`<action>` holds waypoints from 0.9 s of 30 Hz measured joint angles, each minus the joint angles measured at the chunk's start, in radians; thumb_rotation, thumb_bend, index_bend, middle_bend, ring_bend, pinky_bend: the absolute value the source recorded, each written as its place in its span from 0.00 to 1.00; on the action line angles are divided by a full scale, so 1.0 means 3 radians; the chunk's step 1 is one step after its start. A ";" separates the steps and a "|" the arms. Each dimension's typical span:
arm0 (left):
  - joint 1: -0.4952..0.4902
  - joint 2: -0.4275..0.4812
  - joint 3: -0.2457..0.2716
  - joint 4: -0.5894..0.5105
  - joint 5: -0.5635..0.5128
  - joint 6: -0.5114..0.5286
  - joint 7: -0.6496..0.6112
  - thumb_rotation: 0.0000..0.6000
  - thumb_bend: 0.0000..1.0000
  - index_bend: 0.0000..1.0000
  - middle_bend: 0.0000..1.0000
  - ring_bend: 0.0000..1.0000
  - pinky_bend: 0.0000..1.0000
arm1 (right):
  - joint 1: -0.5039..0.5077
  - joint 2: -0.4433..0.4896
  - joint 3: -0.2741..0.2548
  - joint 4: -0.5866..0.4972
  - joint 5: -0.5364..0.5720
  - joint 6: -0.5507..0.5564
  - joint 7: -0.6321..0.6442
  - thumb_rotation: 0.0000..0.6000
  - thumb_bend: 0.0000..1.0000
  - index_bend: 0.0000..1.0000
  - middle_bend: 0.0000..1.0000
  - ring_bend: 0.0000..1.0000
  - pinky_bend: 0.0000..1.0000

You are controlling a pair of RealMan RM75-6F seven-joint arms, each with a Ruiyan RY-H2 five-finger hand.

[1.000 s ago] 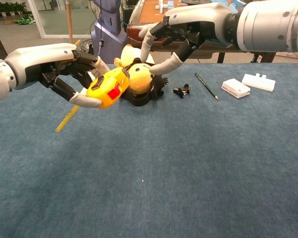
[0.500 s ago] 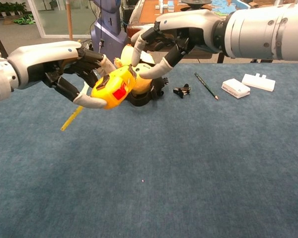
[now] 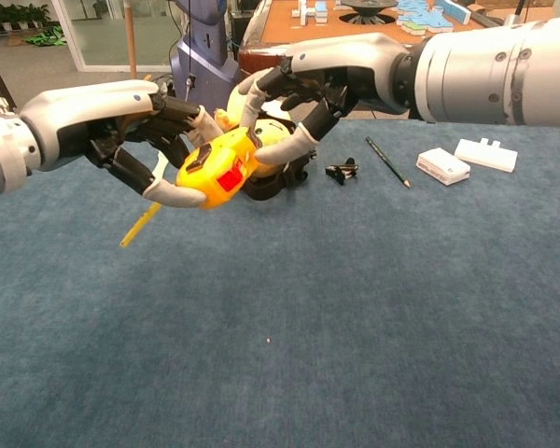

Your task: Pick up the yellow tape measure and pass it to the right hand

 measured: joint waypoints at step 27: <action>0.0000 0.0029 0.0018 0.0053 -0.0060 -0.0021 -0.0080 1.00 0.20 0.50 0.49 0.35 0.24 | -0.0020 -0.0123 -0.0018 0.0119 0.0023 0.0157 0.0041 1.00 0.54 0.64 0.21 0.00 0.00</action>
